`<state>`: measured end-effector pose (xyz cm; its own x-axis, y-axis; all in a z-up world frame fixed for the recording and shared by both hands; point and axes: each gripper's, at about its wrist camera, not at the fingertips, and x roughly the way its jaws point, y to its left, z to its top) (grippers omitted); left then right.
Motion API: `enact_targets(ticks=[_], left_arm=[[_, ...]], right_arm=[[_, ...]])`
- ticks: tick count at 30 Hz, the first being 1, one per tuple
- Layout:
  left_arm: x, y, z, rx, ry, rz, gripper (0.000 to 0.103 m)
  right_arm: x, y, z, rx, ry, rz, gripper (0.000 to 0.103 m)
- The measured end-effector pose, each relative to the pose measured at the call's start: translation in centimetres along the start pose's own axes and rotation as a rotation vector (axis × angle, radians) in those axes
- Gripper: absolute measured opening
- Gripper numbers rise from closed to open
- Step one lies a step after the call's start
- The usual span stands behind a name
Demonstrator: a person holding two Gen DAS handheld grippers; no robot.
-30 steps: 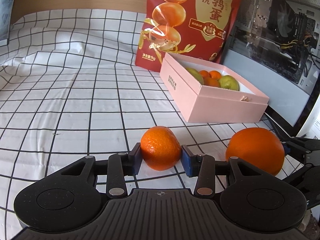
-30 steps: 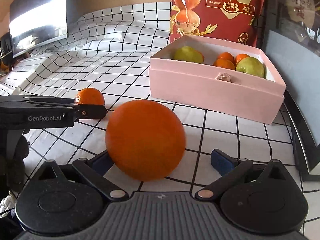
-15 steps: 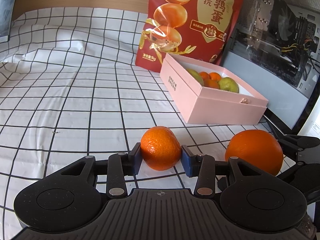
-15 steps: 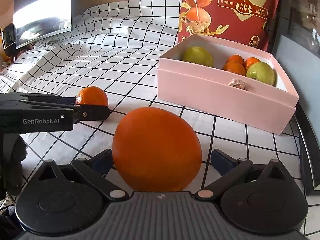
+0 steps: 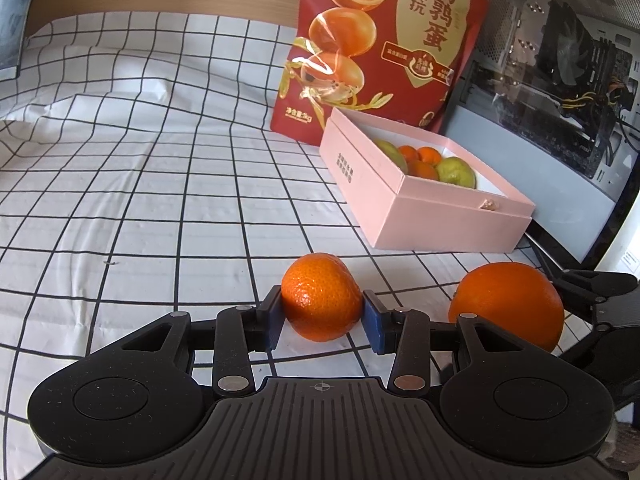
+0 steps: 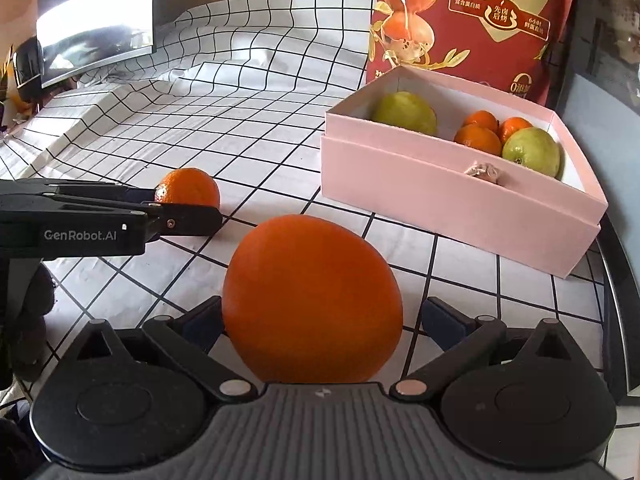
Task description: Organize fruits
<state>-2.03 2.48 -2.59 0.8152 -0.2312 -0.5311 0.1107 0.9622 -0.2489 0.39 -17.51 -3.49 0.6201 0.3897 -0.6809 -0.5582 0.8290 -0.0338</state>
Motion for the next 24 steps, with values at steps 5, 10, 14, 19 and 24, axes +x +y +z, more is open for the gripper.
enact_targets(ticks=[5,10,14,19,24], left_arm=[[0.2,0.3,0.3,-0.017,0.004,-0.015,0.046],[0.5,0.8,0.8,-0.052,0.007,-0.039,0.045],[0.7,0.6,2.8,-0.054,-0.003,-0.082,0.045],[0.7,0.1,6.3,-0.071,-0.104,-0.145,0.045],[2.4,-0.2,5.7,-0.056,-0.168,-0.173,0.045]], right_arm=[[-1.0,-0.6,-0.6,0.024,0.007,0.011,0.099],[-1.9,-1.0,-0.9,0.038,-0.005,-0.001,0.097],[-2.1,-0.9,-0.8,0.037,-0.025,-0.003,0.096],[-1.3,-0.2,-0.1,0.01,-0.041,-0.029,0.095],[-0.6,0.3,0.4,0.019,-0.024,-0.037,0.086]])
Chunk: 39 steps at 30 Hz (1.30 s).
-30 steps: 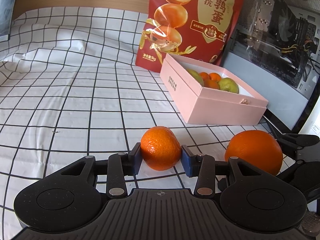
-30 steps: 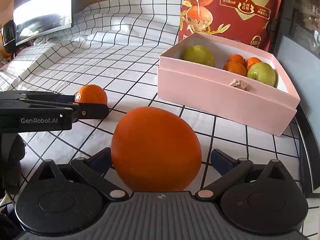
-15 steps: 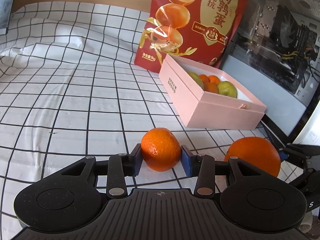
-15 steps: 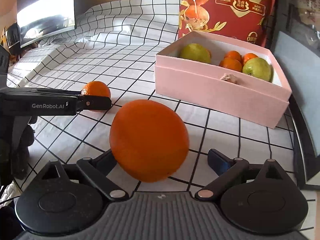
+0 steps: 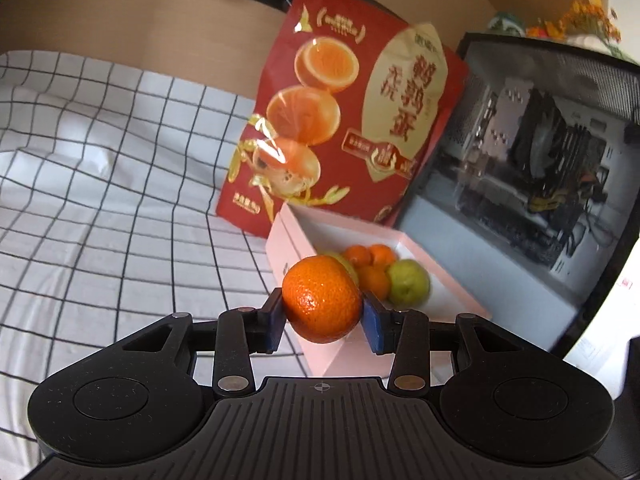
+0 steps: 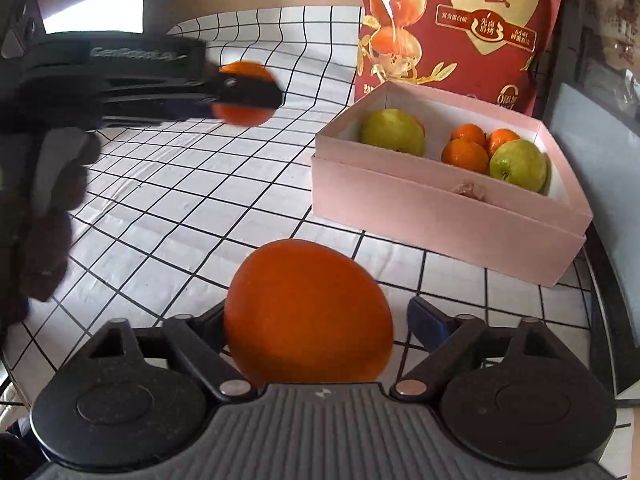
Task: Organize fruits
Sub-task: 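Grasp the large orange with the right gripper while the left gripper drops its mandarin into the box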
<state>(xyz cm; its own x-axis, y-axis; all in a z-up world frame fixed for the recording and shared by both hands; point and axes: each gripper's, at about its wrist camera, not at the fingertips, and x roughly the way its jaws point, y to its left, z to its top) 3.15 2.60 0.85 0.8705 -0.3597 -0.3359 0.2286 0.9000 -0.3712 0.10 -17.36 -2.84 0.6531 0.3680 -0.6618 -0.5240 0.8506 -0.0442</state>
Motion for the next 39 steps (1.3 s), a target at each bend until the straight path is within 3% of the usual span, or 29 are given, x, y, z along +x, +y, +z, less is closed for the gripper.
enact_targets(ticks=[3,7,13,20,23,27,29,34,39], left_arm=[[1.1,1.0,-0.4,-0.035,0.07,-0.013,0.045],[1.3,1.9,-0.6,-0.059,0.073,-0.007,0.045],[1.6,2.0,-1.1,-0.055,0.095,-0.011,0.045],[1.3,1.2,-0.2,-0.059,0.075,-0.091,0.045],[1.8,-0.6,2.0,-0.002,0.071,-0.072,0.045],[2.9,-2.8,5.7,0.044,0.054,-0.029,0.045],[4.2,-3.7,7.0,0.037,0.109,-0.027,0.045],[8.7,-5.8,7.9,0.0,0.276,-0.111,0.045],[12.4,-6.3,7.6,-0.033,0.391,-0.056,0.045]], right_arm=[[-0.2,0.4,-0.1,-0.027,0.01,0.001,0.082],[-0.5,1.0,-0.2,-0.069,0.002,-0.016,0.074],[-1.0,1.0,-0.4,-0.069,-0.008,-0.021,0.073],[-2.7,-0.8,0.3,-0.004,-0.027,-0.036,0.072],[-4.6,-2.9,3.2,0.083,-0.065,-0.026,0.072],[-7.1,-5.0,10.0,0.157,-0.127,-0.084,0.072],[-7.8,-6.0,13.1,0.188,-0.147,-0.108,0.072],[-8.0,-6.5,19.5,0.159,-0.187,-0.243,0.072],[-6.4,-5.2,21.9,0.077,-0.179,-0.354,0.072]])
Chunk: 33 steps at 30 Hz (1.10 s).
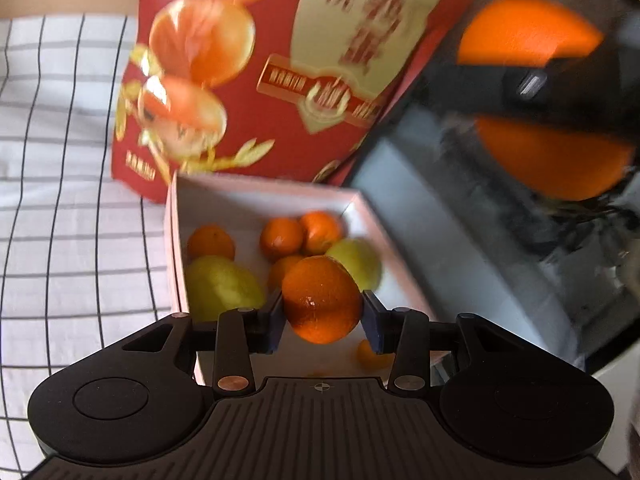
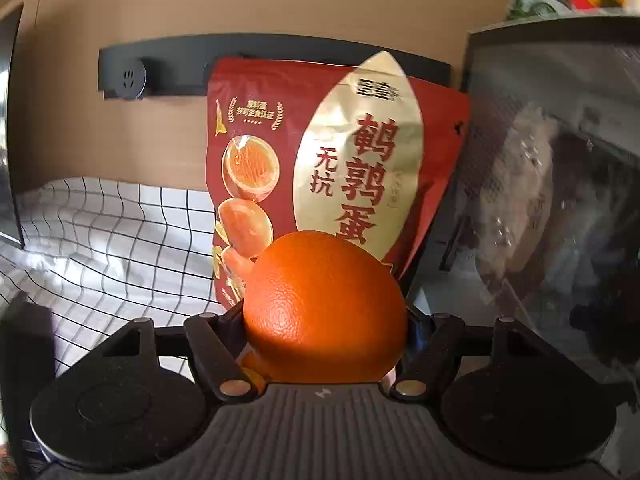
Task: Organize fruits
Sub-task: 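Grasp the large orange with the right gripper while the left gripper drops its mandarin into the box, then carry the large orange over the pink box and open the right gripper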
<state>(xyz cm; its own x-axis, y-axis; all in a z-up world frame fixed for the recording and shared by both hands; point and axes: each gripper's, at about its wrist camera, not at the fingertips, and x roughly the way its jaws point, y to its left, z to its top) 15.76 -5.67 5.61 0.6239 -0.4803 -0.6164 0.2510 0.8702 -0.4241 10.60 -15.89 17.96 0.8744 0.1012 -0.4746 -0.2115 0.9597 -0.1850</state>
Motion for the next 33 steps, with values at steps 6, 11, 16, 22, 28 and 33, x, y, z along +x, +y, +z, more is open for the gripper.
enact_targets(ticks=[6,11,16,22,28,33], left_arm=[[2.0,1.2,-0.9,-0.021,0.104,-0.003,0.046],[0.4,1.6,-1.1,-0.003,0.03,-0.04,0.046],[-3.9,2.3,-2.3,0.026,-0.161,-0.055,0.046],[-7.6,6.2,-5.7,-0.052,-0.447,-0.045,0.046],[-7.4,8.6,-6.9,-0.086,-0.509,0.039,0.046],[-7.8,9.1,-6.8,-0.107,-0.53,0.062,0.046]], right_arm=[[1.4,0.5,0.0,0.044,0.045,0.038,0.072],[1.6,0.6,-0.7,0.075,0.073,0.071,0.072],[2.2,-0.1,-1.0,0.103,0.078,0.063,0.072],[5.3,-0.7,-1.8,0.155,0.13,0.044,0.072],[11.0,0.3,-3.6,0.202,0.182,0.025,0.072],[17.2,2.0,-6.4,0.226,0.322,0.019,0.073]])
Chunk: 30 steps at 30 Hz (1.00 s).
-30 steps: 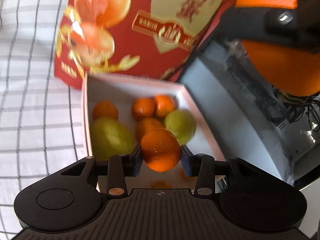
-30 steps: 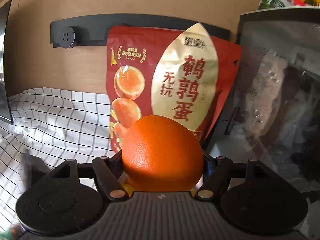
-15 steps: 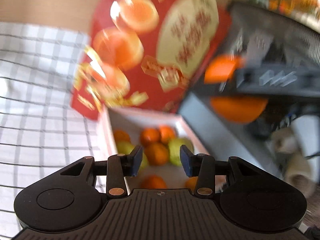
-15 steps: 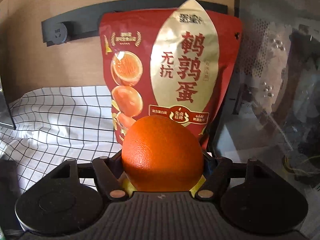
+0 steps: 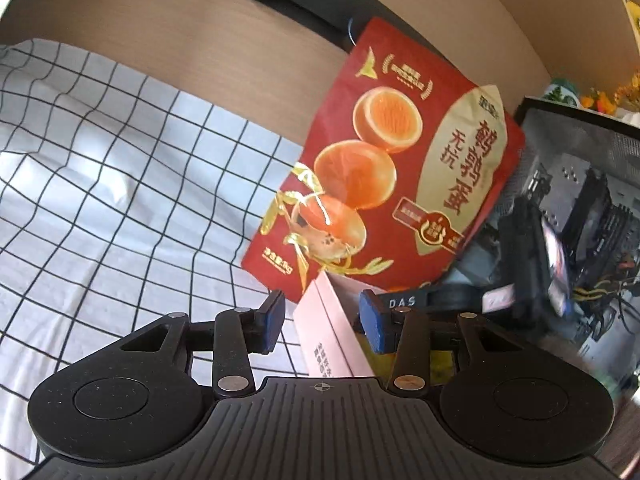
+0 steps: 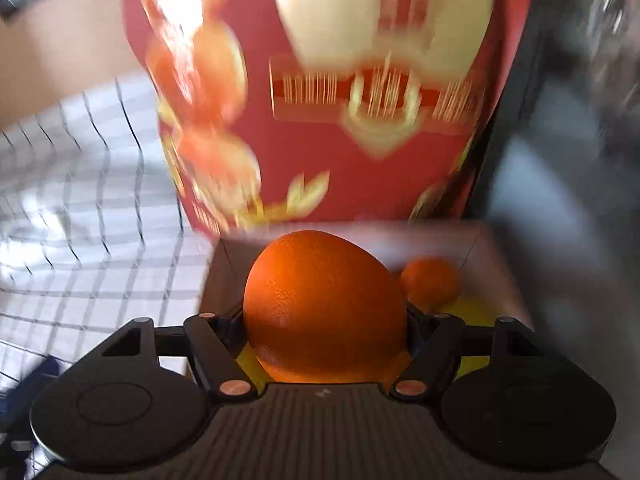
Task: Organize fruits
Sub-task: 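Carry the large orange over the pink box and open the right gripper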
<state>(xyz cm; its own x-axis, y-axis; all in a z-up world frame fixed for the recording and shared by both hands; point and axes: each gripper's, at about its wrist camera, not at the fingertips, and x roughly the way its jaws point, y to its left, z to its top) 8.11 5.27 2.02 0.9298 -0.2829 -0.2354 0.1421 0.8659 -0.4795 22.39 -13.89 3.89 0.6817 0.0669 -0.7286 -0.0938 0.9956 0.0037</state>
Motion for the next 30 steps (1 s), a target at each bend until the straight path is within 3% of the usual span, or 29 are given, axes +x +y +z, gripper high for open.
enact_targets(ticks=[7,9,13,18,21,25,30], left_arm=[[0.4,-0.1,-0.5,0.027,0.009,0.02,0.046],[0.3,0.0,-0.5,0.032,0.006,0.028,0.046],[0.3,0.2,-0.6,0.032,0.002,0.038,0.046],[-0.7,-0.7,-1.1,0.112,-0.035,0.075,0.046],[-1.3,-1.4,-1.5,0.159,0.084,0.06,0.046],[-3.0,-2.2,-2.6,0.284,0.213,0.14,0.046],[-4.5,-1.8,-3.9,0.283,0.3,0.168,0.046]], right_arm=[[-0.2,-0.2,-0.9,0.0,-0.048,0.011,0.074],[-1.4,0.3,-1.4,-0.053,-0.104,-0.028,0.074],[-5.4,1.8,-3.3,-0.162,-0.312,-0.115,0.078],[-9.5,1.3,-4.2,-0.166,-0.399,-0.054,0.08],[-11.7,0.3,-5.0,-0.14,-0.395,-0.008,0.082],[-13.8,-0.3,-7.1,-0.197,-0.397,-0.006,0.087],[-14.4,-1.5,-11.5,-0.205,-0.307,0.044,0.089]])
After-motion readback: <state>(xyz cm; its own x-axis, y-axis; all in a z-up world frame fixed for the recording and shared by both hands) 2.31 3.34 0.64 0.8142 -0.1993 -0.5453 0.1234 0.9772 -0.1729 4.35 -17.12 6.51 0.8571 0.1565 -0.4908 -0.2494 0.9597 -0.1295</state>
